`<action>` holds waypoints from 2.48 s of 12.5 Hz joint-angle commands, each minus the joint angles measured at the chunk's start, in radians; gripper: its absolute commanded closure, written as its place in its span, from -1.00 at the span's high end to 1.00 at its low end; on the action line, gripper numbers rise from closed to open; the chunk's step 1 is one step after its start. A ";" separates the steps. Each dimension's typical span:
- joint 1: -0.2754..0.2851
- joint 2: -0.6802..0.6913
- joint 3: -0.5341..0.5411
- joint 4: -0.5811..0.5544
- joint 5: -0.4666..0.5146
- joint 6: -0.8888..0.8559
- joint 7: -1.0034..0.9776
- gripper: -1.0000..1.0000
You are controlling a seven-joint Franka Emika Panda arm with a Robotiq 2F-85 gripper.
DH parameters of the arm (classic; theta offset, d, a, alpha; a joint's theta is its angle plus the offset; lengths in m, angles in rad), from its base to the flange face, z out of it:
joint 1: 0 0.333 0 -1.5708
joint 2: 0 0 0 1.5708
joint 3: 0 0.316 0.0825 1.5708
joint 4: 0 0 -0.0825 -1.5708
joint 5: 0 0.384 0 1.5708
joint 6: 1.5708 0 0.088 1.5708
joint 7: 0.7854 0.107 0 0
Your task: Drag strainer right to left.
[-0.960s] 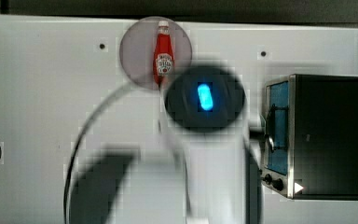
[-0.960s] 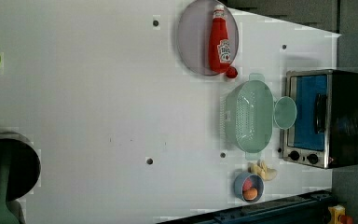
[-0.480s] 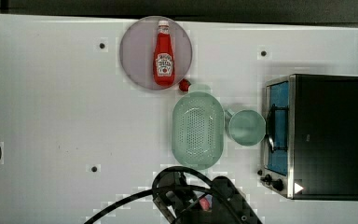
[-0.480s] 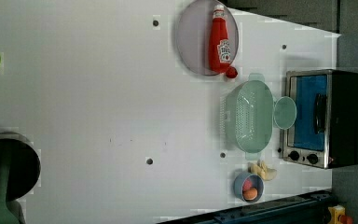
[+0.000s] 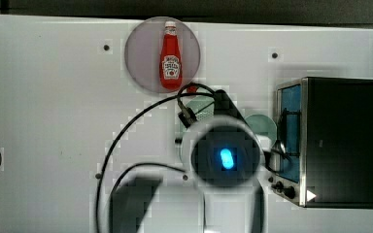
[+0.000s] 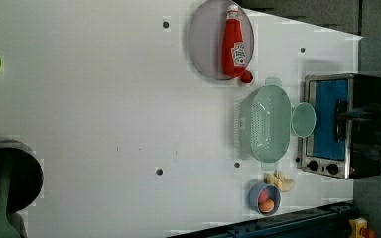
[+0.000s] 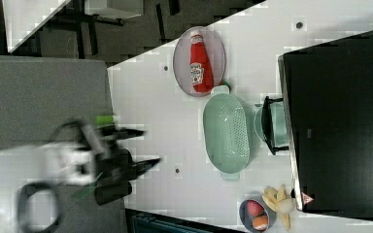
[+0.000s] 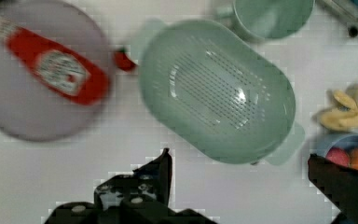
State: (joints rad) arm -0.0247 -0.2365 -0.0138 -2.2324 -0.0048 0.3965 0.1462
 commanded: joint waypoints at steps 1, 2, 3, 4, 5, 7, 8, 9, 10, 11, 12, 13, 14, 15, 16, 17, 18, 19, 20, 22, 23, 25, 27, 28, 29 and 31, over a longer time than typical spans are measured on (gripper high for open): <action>0.006 0.084 -0.007 -0.100 -0.021 0.151 0.080 1.00; 0.006 0.132 -0.006 -0.112 -0.021 0.211 0.116 1.00; 0.006 0.181 -0.005 -0.121 -0.020 0.267 0.169 1.00; 0.007 0.230 -0.001 -0.126 -0.021 0.322 0.234 1.00; 0.008 0.277 0.007 -0.130 -0.020 0.372 0.301 1.00; 0.009 0.368 0.025 -0.133 -0.020 0.464 0.436 1.00; 0.010 0.409 0.034 -0.133 -0.020 0.510 0.500 1.00; 0.011 0.449 0.043 -0.134 -0.020 0.550 0.543 1.00; 0.013 0.485 0.051 -0.134 -0.020 0.590 0.562 1.00; 0.014 0.518 0.056 -0.135 -0.020 0.624 0.576 1.00; 0.014 0.547 0.061 -0.138 -0.020 0.651 0.583 1.00; 0.015 0.571 0.062 -0.146 -0.019 0.681 0.605 1.00; 0.017 0.588 0.066 -0.153 -0.019 0.718 0.627 1.00; 0.018 0.597 0.073 -0.160 -0.019 0.751 0.651 1.00; 0.020 0.598 0.081 -0.165 -0.019 0.769 0.682 1.00; 0.023 0.598 0.092 -0.166 -0.019 0.769 0.699 1.00; 0.027 0.598 0.104 -0.166 -0.019 0.769 0.707 1.00; 0.031 0.598 0.119 -0.163 -0.019 0.769 0.706 1.00; 0.035 0.598 0.133 -0.163 -0.018 0.767 0.707 1.00; 0.044 0.598 0.160 -0.160 -0.003 0.767 0.720 1.00; 0.048 0.598 0.174 -0.160 0.011 0.765 0.739 1.00; 0.061 0.598 0.203 -0.157 0.027 0.765 0.770 1.00; 0.076 0.598 0.227 -0.156 0.041 0.765 0.835 1.00; 0.085 0.599 0.238 -0.155 0.041 0.766 0.873 1.00; 0.095 0.600 0.249 -0.154 0.041 0.766 0.892 1.00; 0.114 0.603 0.265 -0.152 0.041 0.766 0.924 1.00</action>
State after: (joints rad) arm 0.0353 0.3721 0.2444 -2.4004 0.0349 1.1748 0.9868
